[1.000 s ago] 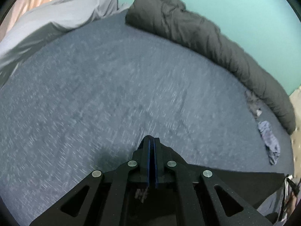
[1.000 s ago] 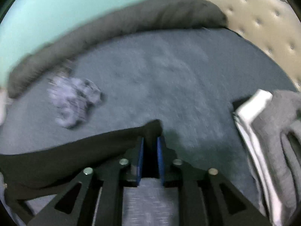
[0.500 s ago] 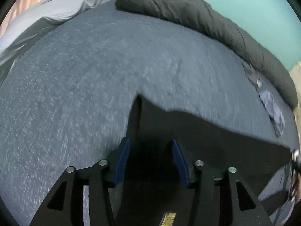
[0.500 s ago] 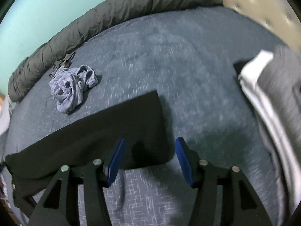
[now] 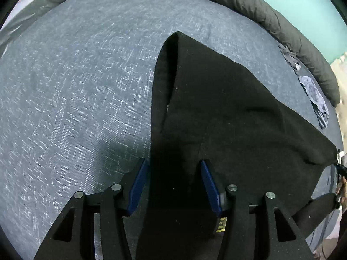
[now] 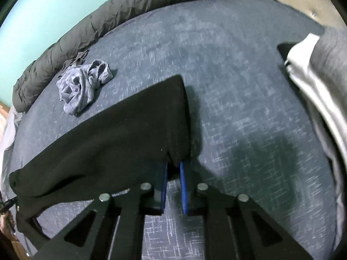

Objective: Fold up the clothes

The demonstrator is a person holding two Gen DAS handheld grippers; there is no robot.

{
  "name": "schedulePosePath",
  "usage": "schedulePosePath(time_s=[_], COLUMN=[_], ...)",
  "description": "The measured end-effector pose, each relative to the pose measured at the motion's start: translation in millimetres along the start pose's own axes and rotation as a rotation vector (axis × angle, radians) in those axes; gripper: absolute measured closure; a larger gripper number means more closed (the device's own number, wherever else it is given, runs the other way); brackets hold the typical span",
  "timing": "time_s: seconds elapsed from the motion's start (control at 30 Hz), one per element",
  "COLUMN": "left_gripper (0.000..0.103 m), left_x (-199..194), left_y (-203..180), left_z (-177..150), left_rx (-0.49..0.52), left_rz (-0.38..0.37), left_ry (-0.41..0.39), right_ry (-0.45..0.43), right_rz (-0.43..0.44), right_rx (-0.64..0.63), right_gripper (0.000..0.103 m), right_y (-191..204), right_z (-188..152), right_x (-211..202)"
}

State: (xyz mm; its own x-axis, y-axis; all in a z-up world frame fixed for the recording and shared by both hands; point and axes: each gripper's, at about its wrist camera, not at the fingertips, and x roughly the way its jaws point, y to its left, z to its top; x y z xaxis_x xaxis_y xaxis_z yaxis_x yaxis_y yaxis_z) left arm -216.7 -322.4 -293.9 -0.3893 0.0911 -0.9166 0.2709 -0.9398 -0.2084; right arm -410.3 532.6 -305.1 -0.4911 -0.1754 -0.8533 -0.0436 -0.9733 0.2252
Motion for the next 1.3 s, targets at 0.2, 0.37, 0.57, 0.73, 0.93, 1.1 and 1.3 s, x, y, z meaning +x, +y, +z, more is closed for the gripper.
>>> schedulePosePath(time_s=[0.2,0.37,0.57,0.73,0.93,1.1,1.3], left_gripper=[0.052,0.051,0.047,0.042,0.04,0.039,0.033], left_x=[-14,-49,-82,-92,-105,-122,-126], left_y=[-6,0,-1,7,-1,-8,-10], left_z=[-2,-16,-46,-82,-118,-136,-151], left_rx=[0.028,-0.007,-0.062,-0.096,-0.089,-0.085,-0.109], left_rz=[0.049,0.046,-0.013,-0.074,-0.094,-0.119,-0.118], left_ry=[-0.006,-0.037,-0.034,-0.016,0.007,-0.003,-0.016], right_ry=[-0.04,-0.067,-0.032,0.047,0.102,0.102,0.101], right_rz=[-0.176,-0.203,-0.067,-0.029,-0.01,0.005,0.023], right_rx=[-0.115,-0.124,-0.082,-0.061,-0.021,-0.021,-0.021], right_gripper=[0.093,0.064,0.053,0.047,0.042,0.041,0.041], right_y=[23,27,17,-4,-26,-30,-35], right_z=[11,7,-28,-81,-139,-161,-187], right_x=[-12,-41,-91,-123,-154,-164,-176])
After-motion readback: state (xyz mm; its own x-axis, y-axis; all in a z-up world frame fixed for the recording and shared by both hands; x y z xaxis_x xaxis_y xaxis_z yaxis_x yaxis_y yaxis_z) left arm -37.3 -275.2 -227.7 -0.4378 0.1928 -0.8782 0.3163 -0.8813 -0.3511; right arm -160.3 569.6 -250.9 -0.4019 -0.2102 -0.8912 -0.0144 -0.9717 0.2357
